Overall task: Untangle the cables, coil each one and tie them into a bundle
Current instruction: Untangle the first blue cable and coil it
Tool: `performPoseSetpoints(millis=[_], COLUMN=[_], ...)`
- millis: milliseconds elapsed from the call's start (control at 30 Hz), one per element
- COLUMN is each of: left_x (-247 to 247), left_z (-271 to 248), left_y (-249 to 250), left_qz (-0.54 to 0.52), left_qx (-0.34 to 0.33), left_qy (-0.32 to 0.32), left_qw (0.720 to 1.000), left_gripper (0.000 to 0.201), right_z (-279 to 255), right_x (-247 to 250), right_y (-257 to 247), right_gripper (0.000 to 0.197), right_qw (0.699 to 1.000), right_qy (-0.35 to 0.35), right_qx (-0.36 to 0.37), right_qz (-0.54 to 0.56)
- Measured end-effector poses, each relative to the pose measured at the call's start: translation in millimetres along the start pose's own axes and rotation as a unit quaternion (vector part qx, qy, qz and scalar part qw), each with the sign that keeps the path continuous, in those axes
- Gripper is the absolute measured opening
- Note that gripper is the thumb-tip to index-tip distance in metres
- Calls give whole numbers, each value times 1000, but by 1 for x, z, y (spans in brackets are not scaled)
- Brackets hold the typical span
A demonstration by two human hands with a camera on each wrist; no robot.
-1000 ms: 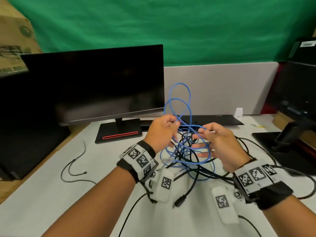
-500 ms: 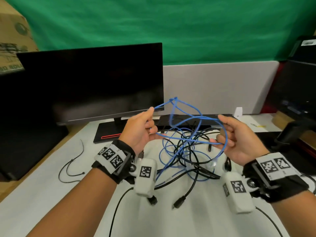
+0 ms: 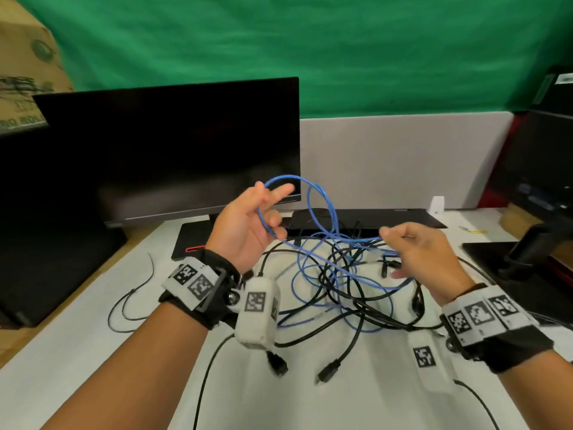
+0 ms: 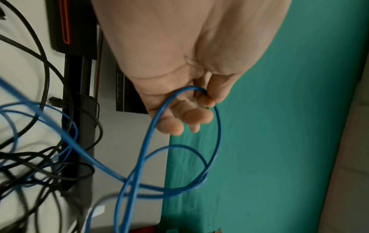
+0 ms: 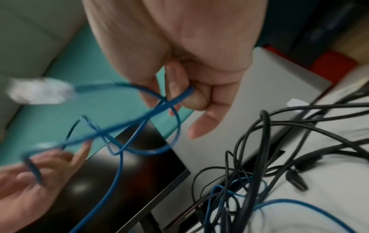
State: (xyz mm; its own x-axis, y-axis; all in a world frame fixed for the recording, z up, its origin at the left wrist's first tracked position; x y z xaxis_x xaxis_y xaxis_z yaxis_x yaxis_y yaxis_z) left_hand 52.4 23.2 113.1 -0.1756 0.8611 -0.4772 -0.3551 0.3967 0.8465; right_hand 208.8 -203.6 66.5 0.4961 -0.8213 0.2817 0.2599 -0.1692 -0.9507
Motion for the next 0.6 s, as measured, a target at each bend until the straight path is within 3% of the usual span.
performPoseSetpoints(millis=[133,233,300,433,600], left_x=[-30,-46,-54,-64,-53], left_z=[0,0,-4,-15,-30], left_y=[-14,-20,-24,-31,-17], left_qz=[36,40,39,75,38], left_qx=[23,34,46,66,26], left_qy=[-69,-106,-133,-178,-119], left_qw=[997,993,989,979,992], left_gripper=[26,26,24,23,39], right_z=[-7,-13,-15,-25,-35], right_x=[-35,-49,-49,-46,-27], right_y=[-22,-37,-44,-60,-59], right_gripper=[46,62,54,15,25], right_qw=[981,956,957,957,974], right_qy=[-129,-137,-119,-101,-72], right_qx=[97,169,175,219,203], right_qz=[-108,-197,-197,-163,-76])
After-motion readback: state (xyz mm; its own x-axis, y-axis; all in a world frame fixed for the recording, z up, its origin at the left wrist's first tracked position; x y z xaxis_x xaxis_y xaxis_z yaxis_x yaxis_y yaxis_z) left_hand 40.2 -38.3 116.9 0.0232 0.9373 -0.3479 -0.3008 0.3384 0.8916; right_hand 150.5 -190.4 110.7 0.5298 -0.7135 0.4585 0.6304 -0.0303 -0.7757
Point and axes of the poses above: each hand's wrist, its own z-axis towards the middle knuckle, its own x-axis out of the back of the hand, y = z × x, the point moved 7 cm from there along z, towards the middle knuckle, and after that the axes turned 9 degrees about -y, right-handed, at the moved point
